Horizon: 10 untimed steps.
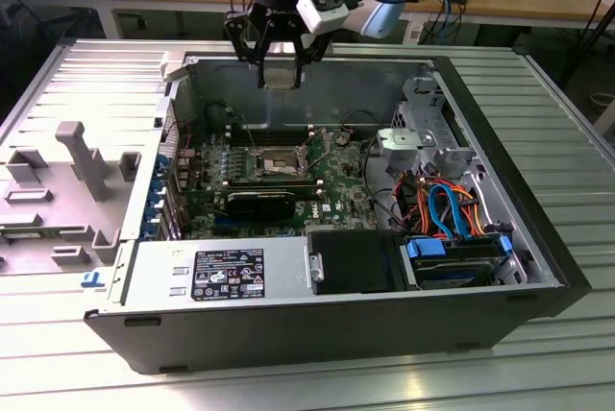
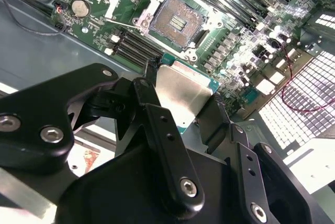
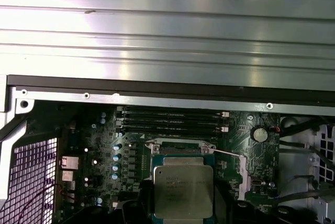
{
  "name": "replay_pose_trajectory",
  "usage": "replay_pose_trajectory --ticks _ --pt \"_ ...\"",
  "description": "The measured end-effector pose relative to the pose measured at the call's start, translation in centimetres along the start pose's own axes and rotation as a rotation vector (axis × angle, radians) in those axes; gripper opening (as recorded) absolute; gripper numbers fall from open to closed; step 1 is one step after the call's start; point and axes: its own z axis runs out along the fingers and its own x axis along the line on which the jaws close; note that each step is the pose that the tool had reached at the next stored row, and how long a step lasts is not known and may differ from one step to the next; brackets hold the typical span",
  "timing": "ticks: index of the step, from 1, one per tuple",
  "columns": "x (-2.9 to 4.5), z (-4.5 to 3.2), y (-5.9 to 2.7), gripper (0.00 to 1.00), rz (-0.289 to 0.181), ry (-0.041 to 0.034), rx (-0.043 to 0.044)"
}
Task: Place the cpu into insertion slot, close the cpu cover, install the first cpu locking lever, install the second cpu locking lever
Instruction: 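Place the cpu into insertion slot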
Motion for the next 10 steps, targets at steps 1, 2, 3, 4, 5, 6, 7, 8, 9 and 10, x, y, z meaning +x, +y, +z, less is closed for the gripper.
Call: replay_pose_trajectory --ticks 1,2,3,4,5,6,7,8,9,10 --pt "0.06 0.02 0.0 0.55 0.0 0.0001 0.0001" --pt "0.09 0.03 0.0 0.55 0.0 0.0 0.0001" --pt "0.13 0.05 0.0 0.55 0.0 0.0 0.0" --pt "0.18 0.07 -0.01 0.55 0.0 0.0 0.0" --pt "0.24 0.09 -0.01 0.55 0.0 0.0 0.0" --pt "0.3 0.12 -0.02 0.55 0.0 0.0 0.0" --pt "0.34 0.14 -0.02 0.55 0.0 0.0 0.0001" --pt "0.38 0.16 -0.02 0.55 0.0 0.0 0.0001" --pt "0.41 0.18 -0.02 0.55 0.0 0.0 0.0" --pt "0.44 0.19 -0.02 0.55 0.0 0.0 0.0"
